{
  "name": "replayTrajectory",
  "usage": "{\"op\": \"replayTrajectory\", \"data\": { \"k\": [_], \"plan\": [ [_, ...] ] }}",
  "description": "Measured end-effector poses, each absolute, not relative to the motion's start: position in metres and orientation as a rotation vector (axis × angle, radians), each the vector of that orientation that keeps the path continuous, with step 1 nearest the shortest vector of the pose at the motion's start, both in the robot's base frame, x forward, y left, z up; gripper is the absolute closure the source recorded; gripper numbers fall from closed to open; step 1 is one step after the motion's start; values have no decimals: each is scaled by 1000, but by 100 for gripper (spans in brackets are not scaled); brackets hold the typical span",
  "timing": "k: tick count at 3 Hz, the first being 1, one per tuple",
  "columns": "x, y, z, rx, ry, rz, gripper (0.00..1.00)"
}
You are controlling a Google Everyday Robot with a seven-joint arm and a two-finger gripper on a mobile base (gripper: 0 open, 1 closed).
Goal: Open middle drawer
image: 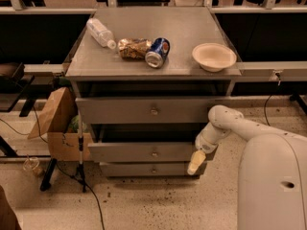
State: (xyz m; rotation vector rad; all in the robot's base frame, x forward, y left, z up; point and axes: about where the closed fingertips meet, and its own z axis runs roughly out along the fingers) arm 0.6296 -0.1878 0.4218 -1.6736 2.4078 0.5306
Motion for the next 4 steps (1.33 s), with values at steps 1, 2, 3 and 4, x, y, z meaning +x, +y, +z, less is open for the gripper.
{"op": "replayTrajectory", "data": {
  "k": [1,2,3,4],
  "plan": [
    [628,-188,422,-1688,2406,534,0],
    [629,-188,422,-1688,2406,534,0],
    [626,-189,420,-1700,2407,536,0],
    [620,-201,418,-1738,2380,501,0]
  ]
}}
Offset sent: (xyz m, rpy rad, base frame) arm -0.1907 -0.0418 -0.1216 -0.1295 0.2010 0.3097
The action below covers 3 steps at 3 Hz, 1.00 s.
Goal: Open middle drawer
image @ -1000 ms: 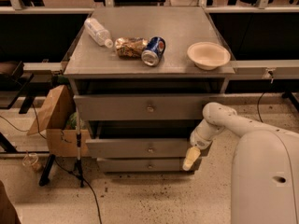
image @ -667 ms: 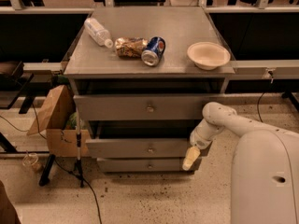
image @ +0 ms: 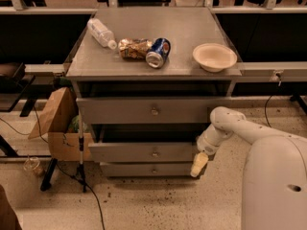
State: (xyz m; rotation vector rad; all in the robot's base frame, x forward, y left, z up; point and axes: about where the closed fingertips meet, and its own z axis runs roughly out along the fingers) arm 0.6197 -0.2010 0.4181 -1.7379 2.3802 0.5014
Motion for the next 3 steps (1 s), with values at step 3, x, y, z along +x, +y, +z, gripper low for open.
{"op": "replayTrajectory", "data": {
  "k": [3],
  "plan": [
    [625,-209,421,-1761,2357,474,0]
  ]
}}
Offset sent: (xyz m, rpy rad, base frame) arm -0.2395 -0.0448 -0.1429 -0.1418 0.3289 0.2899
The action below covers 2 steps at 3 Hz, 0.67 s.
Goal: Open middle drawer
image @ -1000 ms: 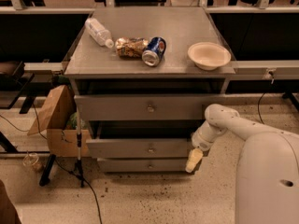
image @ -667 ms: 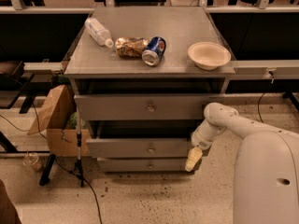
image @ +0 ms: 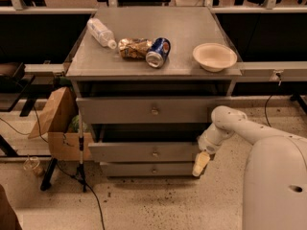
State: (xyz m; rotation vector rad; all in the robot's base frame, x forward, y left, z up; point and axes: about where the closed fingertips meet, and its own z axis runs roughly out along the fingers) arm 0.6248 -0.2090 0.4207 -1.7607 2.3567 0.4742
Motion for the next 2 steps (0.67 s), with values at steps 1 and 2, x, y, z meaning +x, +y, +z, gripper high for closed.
{"op": "replayTrajectory", "data": {
  "k": [1,2],
  "plan": [
    [623,-209,420,-1766,2356,477,0],
    [624,-209,420,-1766,2356,477,0]
  ]
}}
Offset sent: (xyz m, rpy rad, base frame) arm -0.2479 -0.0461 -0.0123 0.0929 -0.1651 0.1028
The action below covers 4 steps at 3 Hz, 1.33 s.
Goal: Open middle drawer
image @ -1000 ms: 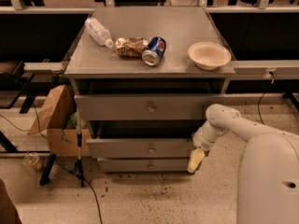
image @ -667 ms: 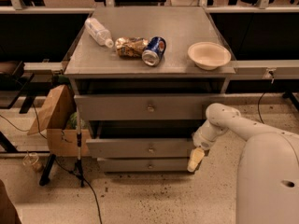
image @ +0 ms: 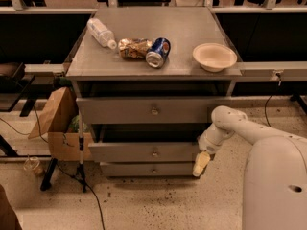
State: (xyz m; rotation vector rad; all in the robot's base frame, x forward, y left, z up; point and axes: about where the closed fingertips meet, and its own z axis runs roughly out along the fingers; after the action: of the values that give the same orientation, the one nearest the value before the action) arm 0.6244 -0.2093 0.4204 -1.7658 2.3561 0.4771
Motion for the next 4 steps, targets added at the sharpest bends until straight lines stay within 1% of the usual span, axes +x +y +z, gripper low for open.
{"op": "replayTrajectory", "data": {
  "k": [4],
  "plan": [
    [625,-211,423,-1765,2348,465,0]
  ]
}}
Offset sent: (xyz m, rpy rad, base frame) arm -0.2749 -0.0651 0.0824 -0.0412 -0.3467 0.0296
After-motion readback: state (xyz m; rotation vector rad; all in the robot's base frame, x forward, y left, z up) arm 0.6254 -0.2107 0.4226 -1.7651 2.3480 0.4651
